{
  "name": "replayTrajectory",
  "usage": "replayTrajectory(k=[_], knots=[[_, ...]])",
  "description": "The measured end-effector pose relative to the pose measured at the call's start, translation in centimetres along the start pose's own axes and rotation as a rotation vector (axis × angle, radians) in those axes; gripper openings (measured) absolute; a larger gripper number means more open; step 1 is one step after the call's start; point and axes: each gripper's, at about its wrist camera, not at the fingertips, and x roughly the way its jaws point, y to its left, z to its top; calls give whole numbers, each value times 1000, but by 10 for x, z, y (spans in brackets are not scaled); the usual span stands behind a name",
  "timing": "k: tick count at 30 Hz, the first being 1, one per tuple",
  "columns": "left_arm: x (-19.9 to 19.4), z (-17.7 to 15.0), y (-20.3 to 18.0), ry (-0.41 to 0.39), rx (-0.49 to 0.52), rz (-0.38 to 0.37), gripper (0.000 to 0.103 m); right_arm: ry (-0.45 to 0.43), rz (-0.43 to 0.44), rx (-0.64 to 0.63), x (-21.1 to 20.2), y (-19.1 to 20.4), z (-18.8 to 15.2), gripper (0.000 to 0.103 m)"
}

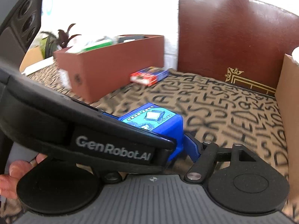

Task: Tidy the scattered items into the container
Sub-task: 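Lift the blue gum bottle with the left tool beside the right tool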

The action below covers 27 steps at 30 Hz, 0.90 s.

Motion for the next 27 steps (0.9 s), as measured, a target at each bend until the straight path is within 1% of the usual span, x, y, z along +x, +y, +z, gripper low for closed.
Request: replayTrajectory(k=[3,5,7,9,12,15,18,21,23,25,27], knots=[[-17,-19,-2,12,5,-2,74,17,5,-54,-20,23,-11,79],[-27,-29,-3,20,8,-14,75,10,5,-83,-34,36,-20,81],[-36,-36,-2,13,10,-22,82,3,-14,-99,-41,45,-25,85],[-41,-41,-1,4,9,-11,85,6,-38,-89,-46,48,-29,85],[-46,-40,0,6,10,-28,85,8,-46,-61,-52,50,-31,85],[-45,-36,1,-4,22,-42,85,8,-66,-74,-56,52,-31,81],[-39,-33,4,14,45,-55,84,8,-76,-73,-56,54,-29,78],[-34,-30,10,35,42,-86,80,5,-74,-67,-55,55,-29,78],[-34,-29,14,26,26,-93,82,11,-71,-71,-53,57,-28,75],[-33,-27,16,24,25,-104,86,21,-70,-78,-49,57,-28,74],[-31,-24,17,27,34,-108,86,26,-73,-74,-47,56,-27,74]])
